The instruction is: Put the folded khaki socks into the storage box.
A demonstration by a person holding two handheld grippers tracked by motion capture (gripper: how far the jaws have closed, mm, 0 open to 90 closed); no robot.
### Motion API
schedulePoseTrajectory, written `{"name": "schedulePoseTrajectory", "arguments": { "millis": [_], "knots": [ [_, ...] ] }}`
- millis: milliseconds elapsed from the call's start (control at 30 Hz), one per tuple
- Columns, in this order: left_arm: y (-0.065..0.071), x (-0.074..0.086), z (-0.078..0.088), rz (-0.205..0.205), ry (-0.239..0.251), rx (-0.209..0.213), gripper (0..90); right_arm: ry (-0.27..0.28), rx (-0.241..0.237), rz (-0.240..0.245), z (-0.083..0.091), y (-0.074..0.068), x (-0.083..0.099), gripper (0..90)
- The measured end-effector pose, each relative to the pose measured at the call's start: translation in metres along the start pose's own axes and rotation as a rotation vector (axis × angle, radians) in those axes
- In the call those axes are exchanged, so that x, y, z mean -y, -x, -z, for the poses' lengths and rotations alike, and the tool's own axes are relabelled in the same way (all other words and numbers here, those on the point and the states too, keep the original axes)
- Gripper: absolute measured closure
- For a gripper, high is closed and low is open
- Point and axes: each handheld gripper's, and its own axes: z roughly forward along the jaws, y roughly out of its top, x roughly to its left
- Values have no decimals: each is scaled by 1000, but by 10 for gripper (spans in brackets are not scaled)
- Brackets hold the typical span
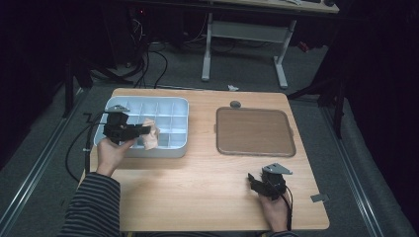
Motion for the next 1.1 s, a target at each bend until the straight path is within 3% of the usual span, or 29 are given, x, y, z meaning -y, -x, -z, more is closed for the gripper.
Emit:
{"name": "schedulePoseTrajectory", "arguments": {
  "millis": [433, 767, 1100],
  "knots": [
    [-20, 4, -6, 31, -14, -23, 750, 1, 1, -1, 0, 0, 0, 389],
    [-26, 8, -12, 16, -53, -56, 750, -1, 2, -1, 1, -1, 0, 389],
    [-28, 12, -23, -7, -127, -98, 750, -2, 2, -3, 1, -1, 1, 389]
  ]
}}
